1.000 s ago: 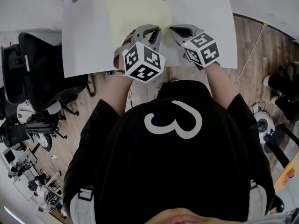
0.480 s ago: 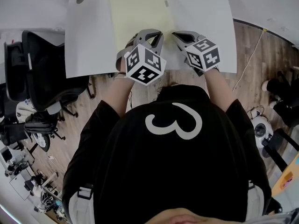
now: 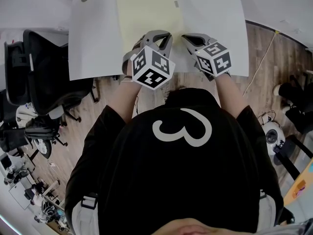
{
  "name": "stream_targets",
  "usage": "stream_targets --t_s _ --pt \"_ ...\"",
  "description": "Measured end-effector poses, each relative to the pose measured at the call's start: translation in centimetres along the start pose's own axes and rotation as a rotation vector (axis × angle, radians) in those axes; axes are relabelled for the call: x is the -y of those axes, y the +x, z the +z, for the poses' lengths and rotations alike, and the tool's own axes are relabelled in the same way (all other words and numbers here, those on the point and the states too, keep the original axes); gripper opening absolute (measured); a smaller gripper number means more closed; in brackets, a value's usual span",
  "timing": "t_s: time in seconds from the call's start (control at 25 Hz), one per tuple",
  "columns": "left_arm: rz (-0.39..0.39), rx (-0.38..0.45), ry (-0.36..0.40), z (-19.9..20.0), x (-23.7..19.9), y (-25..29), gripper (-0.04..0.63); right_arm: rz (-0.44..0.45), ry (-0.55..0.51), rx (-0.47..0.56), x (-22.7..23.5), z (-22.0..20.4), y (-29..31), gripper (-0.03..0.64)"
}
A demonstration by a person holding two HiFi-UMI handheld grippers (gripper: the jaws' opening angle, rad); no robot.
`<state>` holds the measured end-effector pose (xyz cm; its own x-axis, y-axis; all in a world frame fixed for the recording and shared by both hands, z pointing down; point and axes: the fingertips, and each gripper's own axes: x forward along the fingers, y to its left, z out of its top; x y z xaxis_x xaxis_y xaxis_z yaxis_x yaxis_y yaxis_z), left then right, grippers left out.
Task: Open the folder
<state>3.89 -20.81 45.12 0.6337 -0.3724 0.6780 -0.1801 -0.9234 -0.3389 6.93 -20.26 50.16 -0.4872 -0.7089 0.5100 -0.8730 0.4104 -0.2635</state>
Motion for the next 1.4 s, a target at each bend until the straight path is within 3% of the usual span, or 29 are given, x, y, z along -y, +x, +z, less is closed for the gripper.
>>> stream_targets --t_s 0.8,1.4 --pt "0.004 0.014 -0.039 0.0 -0.1 -1.4 0.02 -0.002 -0.021 -0.037 -1.0 -0.5 -0.3 0.023" --pt "0.079 0.066 -0.045 1.0 -2.3 -5.6 0.025 -0.011 -0.013 -0.058 -0.9 -0.5 -0.4 0.023"
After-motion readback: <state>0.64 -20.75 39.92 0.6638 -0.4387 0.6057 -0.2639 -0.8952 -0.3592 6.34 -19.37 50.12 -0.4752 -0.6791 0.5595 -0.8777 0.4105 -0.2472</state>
